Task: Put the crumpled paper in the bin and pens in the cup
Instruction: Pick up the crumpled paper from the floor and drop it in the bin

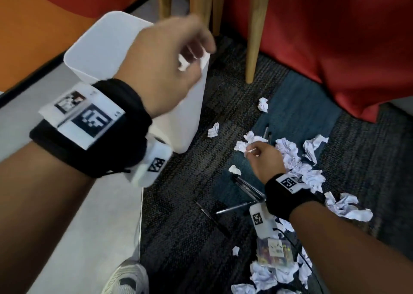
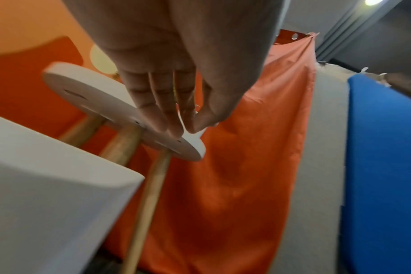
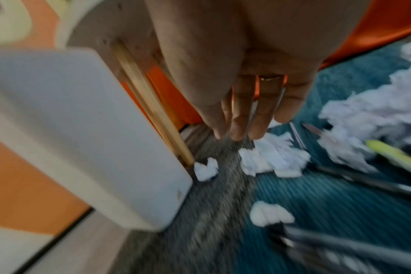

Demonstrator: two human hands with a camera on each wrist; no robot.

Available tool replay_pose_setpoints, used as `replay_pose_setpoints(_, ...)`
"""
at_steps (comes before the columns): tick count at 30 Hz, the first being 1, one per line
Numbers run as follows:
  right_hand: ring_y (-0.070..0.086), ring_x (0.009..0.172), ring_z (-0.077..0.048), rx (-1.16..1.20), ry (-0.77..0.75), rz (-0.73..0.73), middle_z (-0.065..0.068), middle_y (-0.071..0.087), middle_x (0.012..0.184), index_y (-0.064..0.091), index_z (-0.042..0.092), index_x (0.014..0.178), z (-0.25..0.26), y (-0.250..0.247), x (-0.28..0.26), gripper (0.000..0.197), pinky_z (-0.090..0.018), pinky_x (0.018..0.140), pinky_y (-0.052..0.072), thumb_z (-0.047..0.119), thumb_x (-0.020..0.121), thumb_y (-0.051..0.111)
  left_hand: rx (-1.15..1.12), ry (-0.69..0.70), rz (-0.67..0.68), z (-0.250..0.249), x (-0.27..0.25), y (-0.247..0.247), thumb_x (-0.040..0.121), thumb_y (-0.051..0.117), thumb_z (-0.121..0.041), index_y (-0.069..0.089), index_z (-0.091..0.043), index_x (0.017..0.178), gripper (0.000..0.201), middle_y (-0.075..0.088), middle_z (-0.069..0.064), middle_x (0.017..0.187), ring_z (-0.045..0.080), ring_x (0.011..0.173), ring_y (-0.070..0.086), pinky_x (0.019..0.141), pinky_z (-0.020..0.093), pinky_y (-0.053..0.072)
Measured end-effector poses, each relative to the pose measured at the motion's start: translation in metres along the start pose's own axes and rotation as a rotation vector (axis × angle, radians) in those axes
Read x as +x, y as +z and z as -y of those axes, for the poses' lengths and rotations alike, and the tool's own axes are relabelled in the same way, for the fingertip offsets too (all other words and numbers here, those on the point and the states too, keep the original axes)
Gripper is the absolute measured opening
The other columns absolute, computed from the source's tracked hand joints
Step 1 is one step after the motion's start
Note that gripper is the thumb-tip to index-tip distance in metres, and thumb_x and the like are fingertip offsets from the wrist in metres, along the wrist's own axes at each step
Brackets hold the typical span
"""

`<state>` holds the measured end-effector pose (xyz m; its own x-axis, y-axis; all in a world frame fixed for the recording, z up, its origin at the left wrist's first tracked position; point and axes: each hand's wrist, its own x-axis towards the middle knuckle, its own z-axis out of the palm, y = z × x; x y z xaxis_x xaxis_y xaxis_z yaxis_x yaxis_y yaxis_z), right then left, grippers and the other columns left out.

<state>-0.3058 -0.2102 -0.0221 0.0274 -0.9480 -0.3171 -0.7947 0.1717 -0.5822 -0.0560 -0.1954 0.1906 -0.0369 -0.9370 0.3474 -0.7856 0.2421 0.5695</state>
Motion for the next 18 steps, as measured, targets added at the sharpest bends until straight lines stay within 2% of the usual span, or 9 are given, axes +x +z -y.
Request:
replay_pose_setpoints(2, 0.060, 0.075, -0.023, -0.094, 0.029, 0.121, -0.002, 0.066, 0.079, 0.067, 0.020, 0.088, -0.011, 0.015, -0.002, 0.005, -0.026, 0.065, 0.042, 0.020, 0.090, 0.063, -0.050, 0.092, 0.055, -0.012, -0.005, 0.019, 0.079, 0.054, -0.008, 0.064, -0.019, 0.095, 0.021, 0.062, -0.002, 0.089, 0.011, 0.079, 0.057, 0.076, 0.031, 0.049)
replay_pose_setpoints(5, 0.063, 0.091, -0.026, -0.183, 0.042, 0.221, -0.007, 0.070, 0.098, 0.069, 0.019, 0.097, -0.029, 0.040, -0.001, 0.011, -0.031, 0.078, 0.050, 0.024, 0.091, 0.061, -0.109, 0.120, 0.151, -0.014, -0.020, 0.052, 0.078, 0.055, -0.005, 0.066, -0.016, 0.091, 0.020, 0.061, -0.001, 0.087, 0.012, 0.076, 0.055, 0.073, 0.031, 0.048)
replay_pose_setpoints(10, 0.057, 0.102, -0.038, -0.338, -0.001, 0.251, -0.017, 0.058, 0.118, 0.057, 0.018, 0.123, -0.047, 0.077, 0.000, 0.030, -0.038, 0.078, 0.047, 0.022, 0.093, 0.057, -0.058, -0.022, 0.343, 0.017, -0.054, 0.103, 0.083, 0.058, -0.005, 0.066, -0.019, 0.093, 0.018, 0.058, -0.006, 0.090, 0.009, 0.075, 0.049, 0.068, 0.020, 0.036)
replay_pose_setpoints(12, 0.054, 0.107, -0.042, -0.353, -0.024, 0.217, -0.016, 0.051, 0.125, 0.053, 0.022, 0.131, -0.050, 0.086, 0.000, 0.038, -0.044, 0.085, 0.050, 0.022, 0.093, 0.058, -0.041, -0.087, 0.421, 0.032, -0.067, 0.120, 0.084, 0.058, -0.007, 0.065, -0.019, 0.095, 0.018, 0.056, -0.006, 0.091, 0.012, 0.075, 0.051, 0.071, 0.024, 0.042)
replay_pose_setpoints(15, 0.053, 0.108, -0.041, -0.397, -0.078, 0.208, -0.013, 0.051, 0.125, 0.058, 0.024, 0.128, -0.052, 0.092, 0.003, 0.034, -0.047, 0.086, 0.051, 0.019, 0.094, 0.056, -0.027, -0.144, 0.522, 0.050, -0.079, 0.144, 0.084, 0.057, -0.007, 0.064, -0.018, 0.098, 0.019, 0.053, -0.005, 0.092, 0.015, 0.079, 0.053, 0.076, 0.029, 0.047)
replay_pose_setpoints(18, 0.056, 0.103, -0.039, -0.400, -0.094, 0.231, -0.012, 0.055, 0.118, 0.063, 0.019, 0.117, -0.048, 0.090, 0.008, 0.025, -0.041, 0.080, 0.049, 0.013, 0.095, 0.052, -0.008, -0.160, 0.550, 0.067, -0.081, 0.166, 0.083, 0.057, -0.006, 0.063, -0.015, 0.102, 0.022, 0.050, -0.003, 0.094, 0.013, 0.081, 0.047, 0.079, 0.024, 0.042)
